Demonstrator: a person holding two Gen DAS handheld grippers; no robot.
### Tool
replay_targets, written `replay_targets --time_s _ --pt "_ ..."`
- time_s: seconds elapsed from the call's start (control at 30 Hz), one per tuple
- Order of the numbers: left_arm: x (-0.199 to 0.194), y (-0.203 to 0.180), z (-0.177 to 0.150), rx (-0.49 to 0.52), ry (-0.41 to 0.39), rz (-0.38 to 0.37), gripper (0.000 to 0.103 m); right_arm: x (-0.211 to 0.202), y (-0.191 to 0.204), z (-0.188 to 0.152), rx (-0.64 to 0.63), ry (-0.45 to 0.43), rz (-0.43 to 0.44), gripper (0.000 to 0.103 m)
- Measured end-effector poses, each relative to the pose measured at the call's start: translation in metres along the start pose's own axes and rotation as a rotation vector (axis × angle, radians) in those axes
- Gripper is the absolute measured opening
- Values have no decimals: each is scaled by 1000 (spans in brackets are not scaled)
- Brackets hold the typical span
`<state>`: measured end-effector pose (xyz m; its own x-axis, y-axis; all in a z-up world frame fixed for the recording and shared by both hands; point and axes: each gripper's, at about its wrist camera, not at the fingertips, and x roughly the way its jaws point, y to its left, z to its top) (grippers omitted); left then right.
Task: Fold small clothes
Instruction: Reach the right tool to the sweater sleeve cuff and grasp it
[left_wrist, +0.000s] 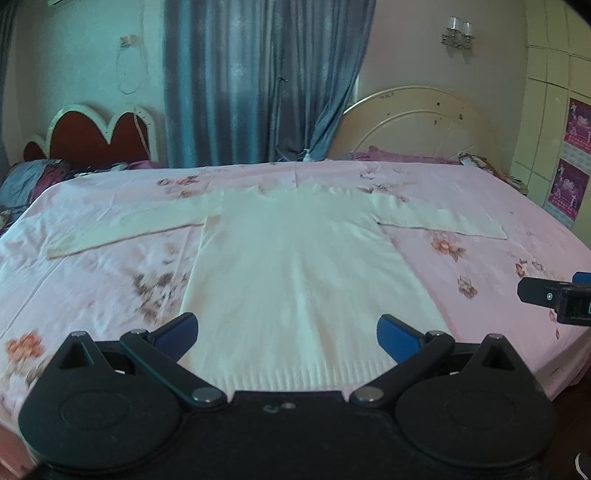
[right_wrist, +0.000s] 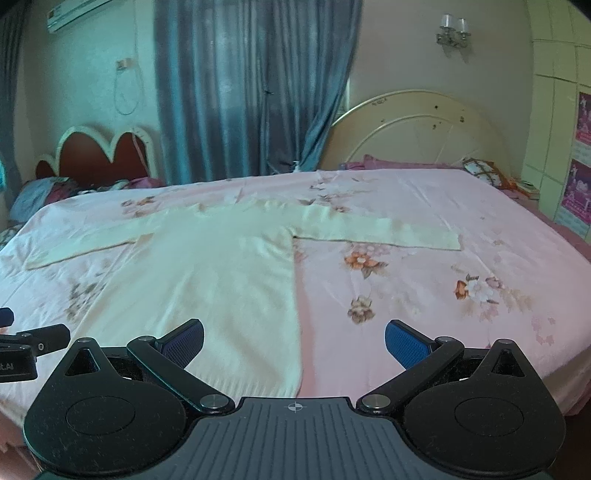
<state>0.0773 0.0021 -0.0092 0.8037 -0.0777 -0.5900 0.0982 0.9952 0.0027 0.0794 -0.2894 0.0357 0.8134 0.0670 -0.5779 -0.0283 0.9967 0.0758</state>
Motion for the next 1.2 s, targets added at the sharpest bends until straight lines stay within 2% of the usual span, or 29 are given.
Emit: replay_targets --time_s 0.43,0.7,0.9,1.07,1.2 --pt "85 23 63 62 -14 -82 103 70 0 57 83 -39 -112 103" --pt "114 14 81 75 6 -138 103 80 -10 69 101 -43 -157 103" --pt "132 -3 90 22 26 -190 103 88 -45 72 148 -56 -168 103" --pt "160 -17 98 10 54 -212 103 119 -86 81 190 -70 -177 103" --pt "194 -35 103 30 113 -155 103 147 -130 86 268 -128 -195 103"
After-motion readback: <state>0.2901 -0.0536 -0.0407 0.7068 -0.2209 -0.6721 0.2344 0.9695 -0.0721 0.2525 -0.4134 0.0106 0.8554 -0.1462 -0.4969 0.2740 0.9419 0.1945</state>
